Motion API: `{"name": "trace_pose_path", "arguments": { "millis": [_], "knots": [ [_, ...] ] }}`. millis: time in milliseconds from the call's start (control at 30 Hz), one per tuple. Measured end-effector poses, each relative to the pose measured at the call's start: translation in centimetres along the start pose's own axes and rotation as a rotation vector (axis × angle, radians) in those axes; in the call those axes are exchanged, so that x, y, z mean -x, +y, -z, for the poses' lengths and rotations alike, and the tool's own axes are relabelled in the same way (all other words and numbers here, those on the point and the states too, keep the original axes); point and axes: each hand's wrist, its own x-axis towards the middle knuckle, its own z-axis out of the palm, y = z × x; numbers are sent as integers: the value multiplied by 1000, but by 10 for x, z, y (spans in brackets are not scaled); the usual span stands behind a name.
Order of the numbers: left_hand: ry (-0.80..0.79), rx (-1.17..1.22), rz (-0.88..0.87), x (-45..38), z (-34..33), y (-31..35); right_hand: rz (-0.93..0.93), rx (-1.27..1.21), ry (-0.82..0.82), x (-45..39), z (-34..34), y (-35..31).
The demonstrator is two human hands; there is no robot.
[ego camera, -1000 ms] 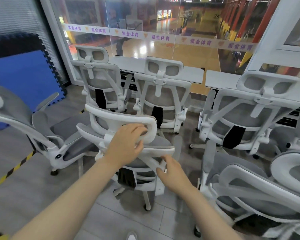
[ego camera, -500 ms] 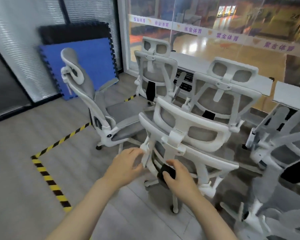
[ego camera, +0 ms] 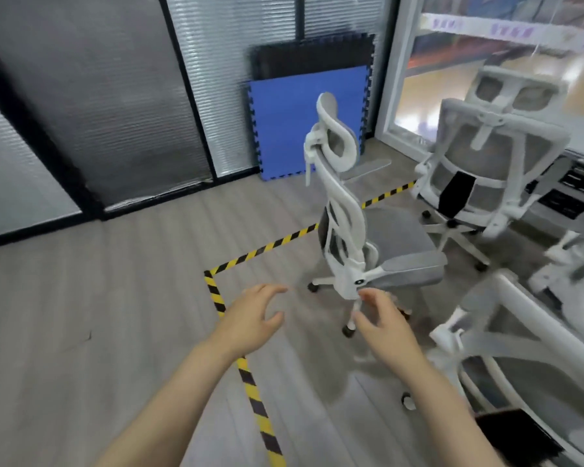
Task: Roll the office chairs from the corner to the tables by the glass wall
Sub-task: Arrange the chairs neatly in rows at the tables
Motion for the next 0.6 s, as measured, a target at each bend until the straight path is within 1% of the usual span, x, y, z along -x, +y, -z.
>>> {"name": "trace_pose_path", "arguments": {
  "millis": [167,300,500,600],
  "knots": [
    [38,42,65,-31,36,-59,41,15,-62,-65,-46,-39],
    [65,63,115,-74,56,-98,70,37,-86,-135,-74,-63],
    [91,65,173,-185,92,-150,127,23,-145,-273,-108,-101],
    [122,63,188,-250,115,-173,139,43,-209,-351,-124,-127]
  ]
}}
